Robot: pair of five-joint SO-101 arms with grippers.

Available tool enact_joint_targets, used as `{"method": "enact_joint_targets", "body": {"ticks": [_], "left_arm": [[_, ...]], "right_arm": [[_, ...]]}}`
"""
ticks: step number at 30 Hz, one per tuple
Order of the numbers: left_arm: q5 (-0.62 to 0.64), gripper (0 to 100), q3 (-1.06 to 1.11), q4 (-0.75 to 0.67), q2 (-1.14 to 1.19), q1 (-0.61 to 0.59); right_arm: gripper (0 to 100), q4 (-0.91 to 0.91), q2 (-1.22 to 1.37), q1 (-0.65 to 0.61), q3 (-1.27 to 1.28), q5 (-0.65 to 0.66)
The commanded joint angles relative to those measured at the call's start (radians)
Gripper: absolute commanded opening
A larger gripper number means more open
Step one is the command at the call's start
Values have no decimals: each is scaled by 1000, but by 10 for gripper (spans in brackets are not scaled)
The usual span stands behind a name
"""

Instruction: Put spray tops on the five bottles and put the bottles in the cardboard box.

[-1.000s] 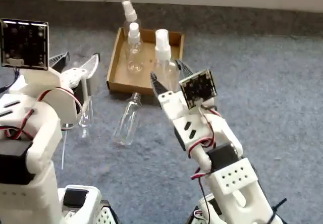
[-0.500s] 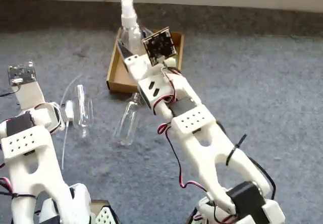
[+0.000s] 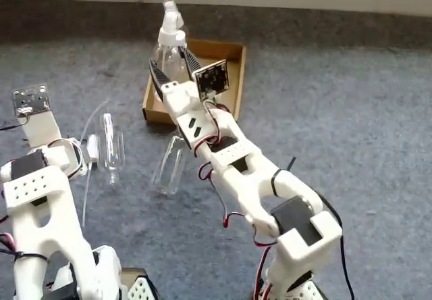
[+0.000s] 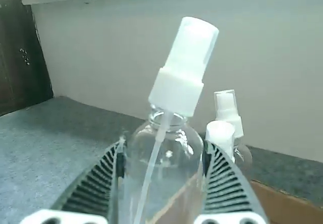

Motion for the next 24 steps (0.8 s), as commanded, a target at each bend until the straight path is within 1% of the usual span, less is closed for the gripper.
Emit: {"method": "enact_joint_targets", "body": {"ticks": [1,5,8,10,16,24], "left_arm": [[-3,193,-5,-17,-1,-10],[-3,193,-4,-17,1,-10],[-3,193,-4,-17,1,-10],[-3,193,-4,-17,1,-10],[-3,193,-4,-17,1,2],[-3,193,-4,-17,1,8]], "right_arm": [[4,-64,31,-7,-67,-9],[4,-94,94,-7,-74,-2],[4,-134,130,-12,-68,92],[4,-177,154,-12,-65,126],[4,-196,214,-13,-65,129],[4,-197,222,-13,-65,124]]}}
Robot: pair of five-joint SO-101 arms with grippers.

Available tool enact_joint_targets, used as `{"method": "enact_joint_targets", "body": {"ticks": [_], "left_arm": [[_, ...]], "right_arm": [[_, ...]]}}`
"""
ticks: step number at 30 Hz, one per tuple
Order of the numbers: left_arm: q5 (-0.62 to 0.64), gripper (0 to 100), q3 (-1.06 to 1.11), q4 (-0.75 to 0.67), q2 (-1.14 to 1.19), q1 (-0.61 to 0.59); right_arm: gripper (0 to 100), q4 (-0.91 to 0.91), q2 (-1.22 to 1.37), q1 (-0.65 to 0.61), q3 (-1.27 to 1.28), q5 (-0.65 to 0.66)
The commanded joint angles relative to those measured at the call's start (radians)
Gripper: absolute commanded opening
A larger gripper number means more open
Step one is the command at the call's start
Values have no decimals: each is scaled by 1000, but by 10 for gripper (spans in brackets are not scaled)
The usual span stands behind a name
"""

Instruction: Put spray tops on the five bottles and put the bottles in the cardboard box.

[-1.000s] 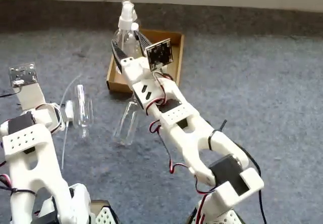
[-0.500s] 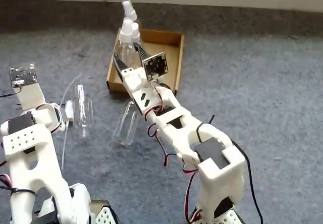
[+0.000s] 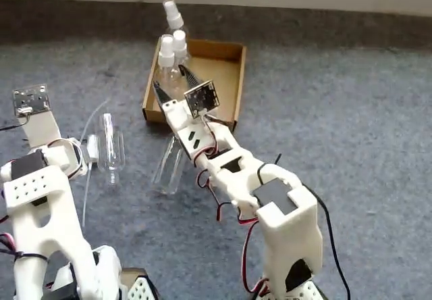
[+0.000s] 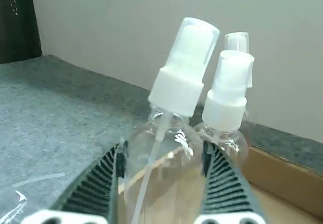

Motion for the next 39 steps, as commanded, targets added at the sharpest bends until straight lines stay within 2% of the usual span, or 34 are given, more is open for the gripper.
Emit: {"method": "enact_joint_targets", "body": {"ticks": [1,22,29,39], "left_arm": [[-3,193,-4,-17,1,8],[-3,193,-4,-12,-5,8],[-3,193,-5,-14,-5,8],[-3,193,-5,-14,-5,10]], "right_arm": [[6,-24,-18,-10,-51,8],[8,-22,-18,-21,-16,11],[106,-24,-18,-21,-16,8],[111,-24,-18,-21,-15,8]]}}
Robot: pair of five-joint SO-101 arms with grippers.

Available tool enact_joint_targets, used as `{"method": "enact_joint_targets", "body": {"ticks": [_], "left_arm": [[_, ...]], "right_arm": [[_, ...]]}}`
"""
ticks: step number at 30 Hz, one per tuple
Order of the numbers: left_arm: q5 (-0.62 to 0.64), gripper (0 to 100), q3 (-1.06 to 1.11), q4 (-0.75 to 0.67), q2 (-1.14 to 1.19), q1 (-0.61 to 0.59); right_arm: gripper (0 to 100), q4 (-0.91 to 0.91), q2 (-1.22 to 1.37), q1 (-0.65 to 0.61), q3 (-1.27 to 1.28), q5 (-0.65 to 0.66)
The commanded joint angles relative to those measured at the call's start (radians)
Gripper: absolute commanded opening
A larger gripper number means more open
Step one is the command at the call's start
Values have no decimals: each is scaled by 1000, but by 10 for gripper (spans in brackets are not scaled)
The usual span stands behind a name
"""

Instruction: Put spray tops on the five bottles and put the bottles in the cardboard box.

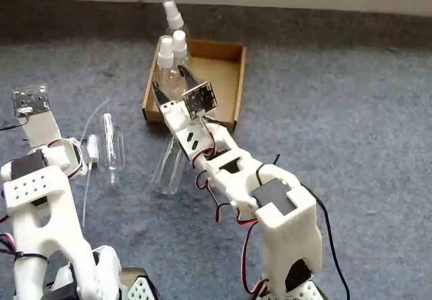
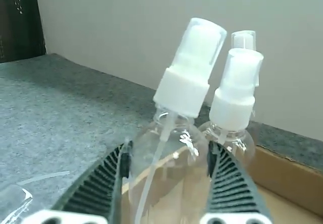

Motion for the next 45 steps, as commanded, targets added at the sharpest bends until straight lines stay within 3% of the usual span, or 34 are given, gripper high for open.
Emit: {"method": "enact_joint_targets", "body": {"ticks": [1,35,41,45], "left_arm": [[-3,193,-5,-14,-5,10],[-3,193,-7,-12,-5,10],[-3,193,-8,-12,-5,10],[-3,193,-8,-12,-5,10]], "right_arm": [[112,-24,-18,-10,-15,8],[115,-25,-19,-10,19,8],[206,-25,-19,-10,22,6],[209,-25,-19,-10,22,6]]}}
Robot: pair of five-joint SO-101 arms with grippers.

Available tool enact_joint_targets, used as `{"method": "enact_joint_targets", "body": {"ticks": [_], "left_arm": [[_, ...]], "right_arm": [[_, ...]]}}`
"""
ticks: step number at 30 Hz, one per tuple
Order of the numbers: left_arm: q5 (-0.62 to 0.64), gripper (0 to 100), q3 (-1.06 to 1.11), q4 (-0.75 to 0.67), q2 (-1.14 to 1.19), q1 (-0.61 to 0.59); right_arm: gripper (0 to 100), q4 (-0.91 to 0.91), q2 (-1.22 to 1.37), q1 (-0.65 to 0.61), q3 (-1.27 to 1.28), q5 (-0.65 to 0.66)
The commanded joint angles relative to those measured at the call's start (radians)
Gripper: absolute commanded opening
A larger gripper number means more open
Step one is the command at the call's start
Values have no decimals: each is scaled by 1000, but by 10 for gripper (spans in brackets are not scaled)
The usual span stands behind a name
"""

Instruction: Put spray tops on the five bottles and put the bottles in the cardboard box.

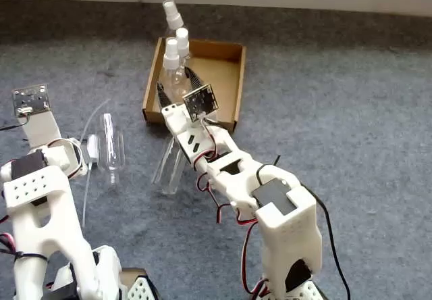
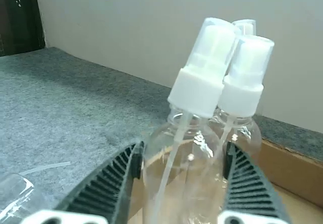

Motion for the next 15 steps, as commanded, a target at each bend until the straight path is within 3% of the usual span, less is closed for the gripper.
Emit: {"method": "enact_joint_targets", "body": {"ticks": [1,15], "left_arm": [[-3,193,-8,-12,-5,10],[-3,193,-8,-12,-5,10]], "right_arm": [[209,-21,-19,-10,-5,6],[209,-21,-24,-22,-5,12]]}}
